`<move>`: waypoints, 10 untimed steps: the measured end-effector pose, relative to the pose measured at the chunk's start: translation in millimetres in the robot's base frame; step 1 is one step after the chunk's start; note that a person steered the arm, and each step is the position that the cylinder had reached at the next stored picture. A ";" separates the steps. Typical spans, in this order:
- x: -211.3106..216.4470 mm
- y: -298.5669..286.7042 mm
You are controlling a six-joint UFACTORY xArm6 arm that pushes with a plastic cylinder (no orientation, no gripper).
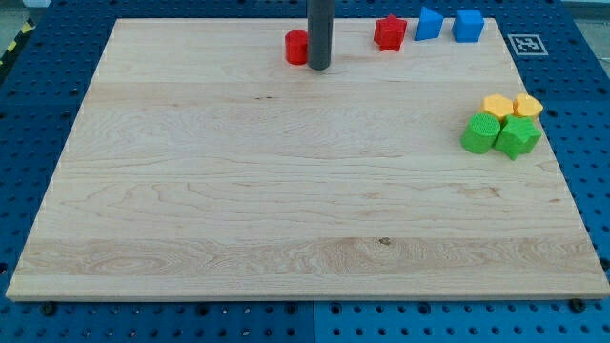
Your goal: Move the red star down and left
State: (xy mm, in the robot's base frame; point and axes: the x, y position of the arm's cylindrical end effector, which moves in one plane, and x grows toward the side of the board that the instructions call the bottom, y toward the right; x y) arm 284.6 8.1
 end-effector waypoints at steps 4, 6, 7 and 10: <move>-91.8 -1.8; -92.8 93.4; -66.0 101.8; -40.5 121.2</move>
State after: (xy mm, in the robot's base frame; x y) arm 244.2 129.3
